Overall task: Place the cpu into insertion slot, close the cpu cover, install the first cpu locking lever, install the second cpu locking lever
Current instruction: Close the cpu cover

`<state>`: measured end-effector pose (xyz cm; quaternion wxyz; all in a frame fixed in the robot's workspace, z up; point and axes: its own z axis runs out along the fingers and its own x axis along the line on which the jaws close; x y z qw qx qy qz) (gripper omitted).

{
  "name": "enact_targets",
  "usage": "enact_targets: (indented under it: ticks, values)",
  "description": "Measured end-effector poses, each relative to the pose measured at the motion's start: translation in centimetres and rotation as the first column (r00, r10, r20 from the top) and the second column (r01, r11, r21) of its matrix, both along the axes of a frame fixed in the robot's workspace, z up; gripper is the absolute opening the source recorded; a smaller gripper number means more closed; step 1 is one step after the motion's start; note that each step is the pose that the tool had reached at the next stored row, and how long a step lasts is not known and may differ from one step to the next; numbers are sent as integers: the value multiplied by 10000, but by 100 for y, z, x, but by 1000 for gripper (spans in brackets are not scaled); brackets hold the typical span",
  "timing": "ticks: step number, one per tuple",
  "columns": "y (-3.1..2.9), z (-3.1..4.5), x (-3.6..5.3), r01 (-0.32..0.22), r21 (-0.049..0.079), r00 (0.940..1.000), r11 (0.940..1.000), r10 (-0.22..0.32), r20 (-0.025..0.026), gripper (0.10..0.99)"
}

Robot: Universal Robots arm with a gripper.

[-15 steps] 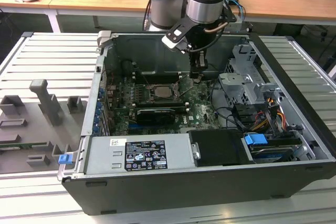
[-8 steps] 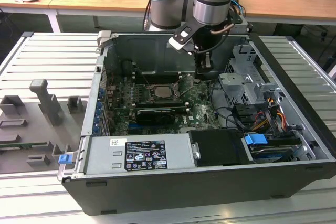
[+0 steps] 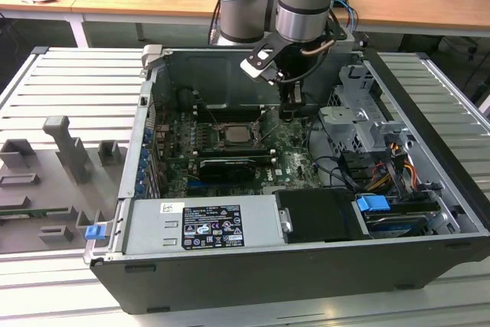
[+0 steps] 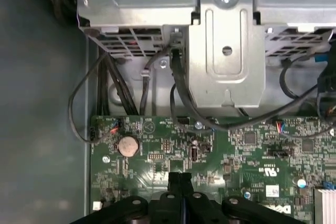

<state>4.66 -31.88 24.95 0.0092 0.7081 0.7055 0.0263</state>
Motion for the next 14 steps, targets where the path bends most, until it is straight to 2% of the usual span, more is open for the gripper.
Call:
enact_targets:
  ticks: [10,14]
  values:
    - [0,-3,-167,-1,1,10000,10000,1,0,106]
    - [0,-3,-193,0,0,10000,10000,0,0,106]
